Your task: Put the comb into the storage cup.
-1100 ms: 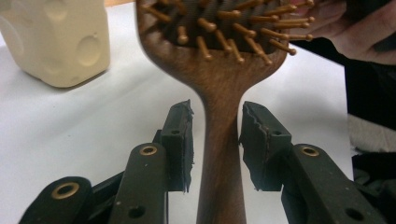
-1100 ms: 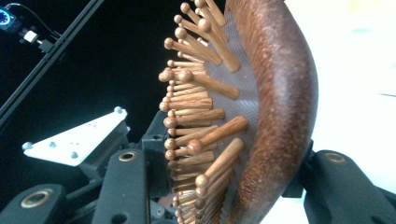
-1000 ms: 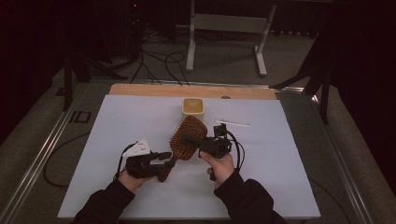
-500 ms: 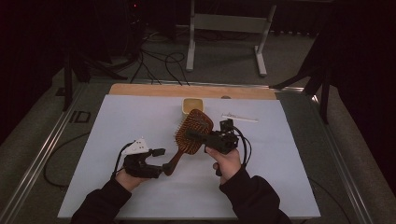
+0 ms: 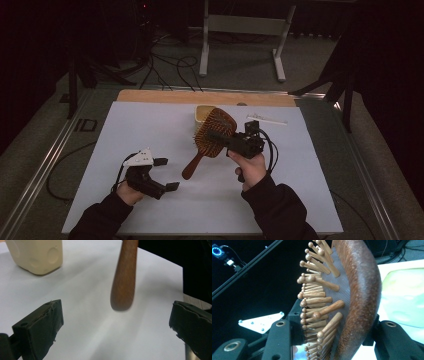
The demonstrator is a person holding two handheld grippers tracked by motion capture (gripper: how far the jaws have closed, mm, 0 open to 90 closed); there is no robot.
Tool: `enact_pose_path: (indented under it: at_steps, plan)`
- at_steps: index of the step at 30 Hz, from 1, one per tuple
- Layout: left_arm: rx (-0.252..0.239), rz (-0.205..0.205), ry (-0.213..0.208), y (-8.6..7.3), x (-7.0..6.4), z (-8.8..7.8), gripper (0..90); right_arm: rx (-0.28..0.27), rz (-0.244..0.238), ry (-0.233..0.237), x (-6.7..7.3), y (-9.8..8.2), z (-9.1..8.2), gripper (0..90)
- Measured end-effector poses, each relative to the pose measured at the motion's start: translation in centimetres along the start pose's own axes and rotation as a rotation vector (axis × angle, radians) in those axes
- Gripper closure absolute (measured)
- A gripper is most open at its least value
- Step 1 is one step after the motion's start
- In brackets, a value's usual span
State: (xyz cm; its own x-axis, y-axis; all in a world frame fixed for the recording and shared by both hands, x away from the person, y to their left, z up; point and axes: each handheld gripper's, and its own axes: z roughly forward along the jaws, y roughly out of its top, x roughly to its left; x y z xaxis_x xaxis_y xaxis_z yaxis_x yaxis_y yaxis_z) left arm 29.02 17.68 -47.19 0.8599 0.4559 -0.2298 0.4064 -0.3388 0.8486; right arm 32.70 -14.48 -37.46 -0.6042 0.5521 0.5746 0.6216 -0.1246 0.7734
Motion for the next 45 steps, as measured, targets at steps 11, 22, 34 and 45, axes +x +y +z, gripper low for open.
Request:
enact_pose_path:
  at_steps: [11,22,34,45]
  plan:
    - [-0.011,0.034,0.105,-1.4,-0.3,-2.3,0.0,-0.019,-0.030,-0.002,0.2,1.8,-0.6,51.3]
    - [-0.007,0.032,0.147,-3.2,-0.4,-3.2,0.0,-0.046,-0.070,-0.024,0.4,3.7,-0.9,51.2]
    - [-0.039,0.046,0.197,-4.1,-0.7,-3.7,0.0,-0.088,-0.097,-0.054,0.6,6.3,-1.4,51.2]
    - [-0.065,0.042,0.227,-4.3,-0.7,-4.0,0.0,-0.119,-0.110,-0.083,0.3,8.0,-1.4,51.2]
